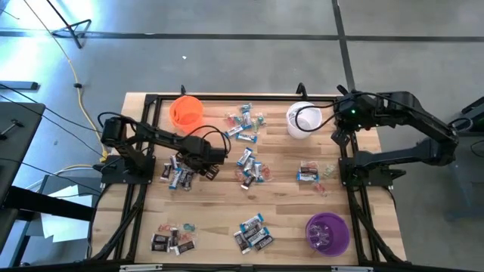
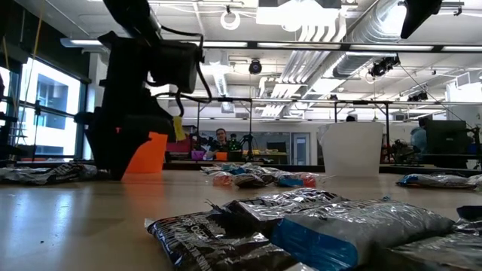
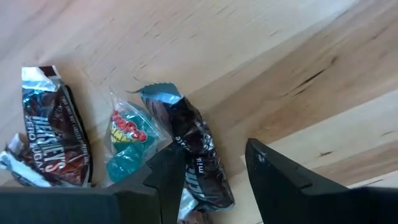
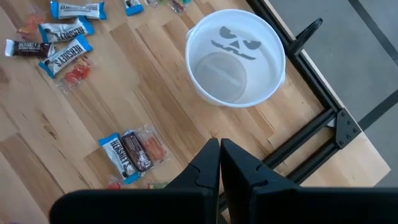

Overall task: Sort candy
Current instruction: Put the brown chocolate into the orange bucket

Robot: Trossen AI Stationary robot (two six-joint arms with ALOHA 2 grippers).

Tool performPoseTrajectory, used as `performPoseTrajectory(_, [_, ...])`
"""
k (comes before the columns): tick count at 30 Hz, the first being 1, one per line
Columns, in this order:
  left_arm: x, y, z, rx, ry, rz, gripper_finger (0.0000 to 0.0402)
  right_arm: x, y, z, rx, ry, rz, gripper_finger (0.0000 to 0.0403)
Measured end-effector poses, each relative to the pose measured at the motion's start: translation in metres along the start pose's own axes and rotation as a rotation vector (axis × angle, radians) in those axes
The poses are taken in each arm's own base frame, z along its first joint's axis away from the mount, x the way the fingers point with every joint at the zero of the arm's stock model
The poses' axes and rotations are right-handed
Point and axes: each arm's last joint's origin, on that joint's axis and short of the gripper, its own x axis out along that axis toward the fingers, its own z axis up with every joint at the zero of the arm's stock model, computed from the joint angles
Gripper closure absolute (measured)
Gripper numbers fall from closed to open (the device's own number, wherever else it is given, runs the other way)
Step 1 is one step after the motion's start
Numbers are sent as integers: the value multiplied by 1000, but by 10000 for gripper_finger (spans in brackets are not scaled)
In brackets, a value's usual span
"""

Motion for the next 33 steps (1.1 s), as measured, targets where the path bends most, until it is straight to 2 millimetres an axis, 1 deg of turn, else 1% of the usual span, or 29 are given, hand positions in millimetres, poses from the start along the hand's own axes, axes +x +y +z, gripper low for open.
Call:
performPoseTrajectory(6, [5,1,-1,1,-17,-22,248,0,0,0,36,0,-1,394])
performPoseTrajectory(8, [5,1,0,-4,-21,-23,257,0,0,0,52,0,-1,394])
performPoseTrajectory(11, [5,2,0,-16,-20,-24,291,0,0,0,56,0,-1,394])
performPoseTrajectory(16, [3,5,-1,-21,-23,-17,380,0,0,0,56,0,-1,394])
performPoseTrajectory(17, [3,5,-1,-31,-23,-19,388,0,0,0,56,0,-1,394])
performPoseTrajectory(21, [-1,6,-1,-61,-29,-35,388,0,0,0,56,0,-1,394])
performPoseTrajectory(24, [-12,5,0,-72,-42,-74,394,0,0,0,56,0,0,394])
performPoseTrajectory(27, [-32,4,2,-77,-93,-136,399,0,0,0,57,-1,0,394])
performPoseTrajectory(33, [-63,11,1,-100,-219,-205,400,0,0,1,58,-6,1,394])
